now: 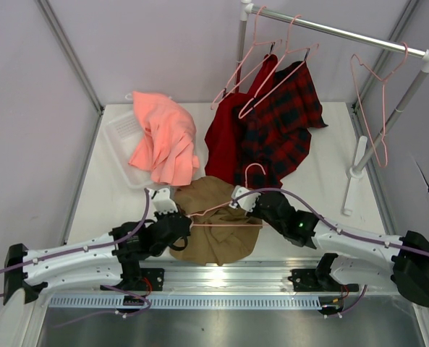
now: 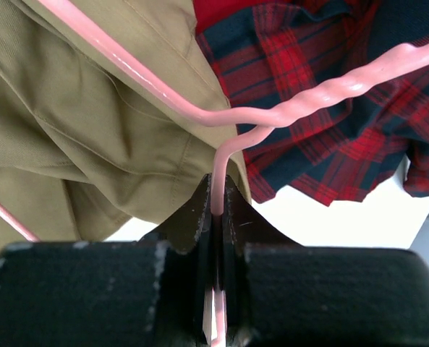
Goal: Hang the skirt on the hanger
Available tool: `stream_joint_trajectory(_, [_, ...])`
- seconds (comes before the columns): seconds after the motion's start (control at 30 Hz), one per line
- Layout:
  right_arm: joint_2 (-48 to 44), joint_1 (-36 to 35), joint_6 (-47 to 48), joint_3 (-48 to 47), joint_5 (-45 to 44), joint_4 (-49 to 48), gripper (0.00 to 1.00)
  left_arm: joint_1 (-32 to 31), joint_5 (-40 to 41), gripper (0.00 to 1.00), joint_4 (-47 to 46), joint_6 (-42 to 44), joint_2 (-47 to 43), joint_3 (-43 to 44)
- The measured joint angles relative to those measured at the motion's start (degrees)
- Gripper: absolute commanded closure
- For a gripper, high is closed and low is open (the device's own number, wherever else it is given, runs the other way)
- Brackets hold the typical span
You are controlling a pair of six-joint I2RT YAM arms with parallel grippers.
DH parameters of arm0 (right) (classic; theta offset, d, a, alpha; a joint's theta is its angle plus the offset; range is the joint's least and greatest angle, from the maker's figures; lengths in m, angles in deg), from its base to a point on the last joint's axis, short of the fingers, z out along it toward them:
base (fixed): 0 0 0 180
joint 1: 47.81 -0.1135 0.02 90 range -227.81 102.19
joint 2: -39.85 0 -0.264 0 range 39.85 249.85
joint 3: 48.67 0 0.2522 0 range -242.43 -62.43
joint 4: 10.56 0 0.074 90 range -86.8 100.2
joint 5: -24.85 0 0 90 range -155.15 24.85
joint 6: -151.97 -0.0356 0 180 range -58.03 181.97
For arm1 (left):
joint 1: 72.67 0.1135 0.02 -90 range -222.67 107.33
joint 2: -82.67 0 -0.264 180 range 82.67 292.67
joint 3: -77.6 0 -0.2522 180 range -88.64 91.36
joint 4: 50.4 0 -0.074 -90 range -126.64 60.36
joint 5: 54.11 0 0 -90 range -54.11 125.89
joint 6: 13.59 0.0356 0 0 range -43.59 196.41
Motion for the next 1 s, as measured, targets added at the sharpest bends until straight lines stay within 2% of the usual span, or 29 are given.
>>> stream_joint_trajectory(0.57, [6.08,-4.39,-0.28,-1.03,-1.99,-9.94,1.0,0.0,-2.93,0.98,-3.72,10.21,5.92,4.2])
stream_joint_trajectory(0.67, [6.32,-5.35,0.61,-1.03,-3.39,-11.78,1.0,0.02,-2.69,0.79,-1.81,10.38,4.76,4.96])
stream_joint_trajectory(0.77, [6.34,-6.43,1.64,-1.07,-4.87,-14.27,1.0,0.15,-2.27,0.68,1.14,10.95,2.21,6.6])
stream_joint_trajectory(0.83, [6.34,-7.15,2.69,-1.07,-5.97,-15.52,1.0,0.44,-2.05,0.5,3.61,11.96,0.26,8.9])
stream_joint_trajectory(0.87, [6.34,-7.52,3.28,-1.09,-6.47,-15.96,1.0,0.72,-2.05,0.37,5.03,12.74,-0.5,10.51])
stream_joint_trajectory(0.97, [6.54,-8.5,5.01,-1.25,-7.89,-16.94,1.0,1.68,-2.43,0.16,8.7,16.26,-1.88,16.65])
stream_joint_trajectory(1.0, [6.58,-8.79,5.77,-1.29,-8.24,-17.38,1.0,1.9,-2.49,0.14,9.46,17.53,-1.9,18.64])
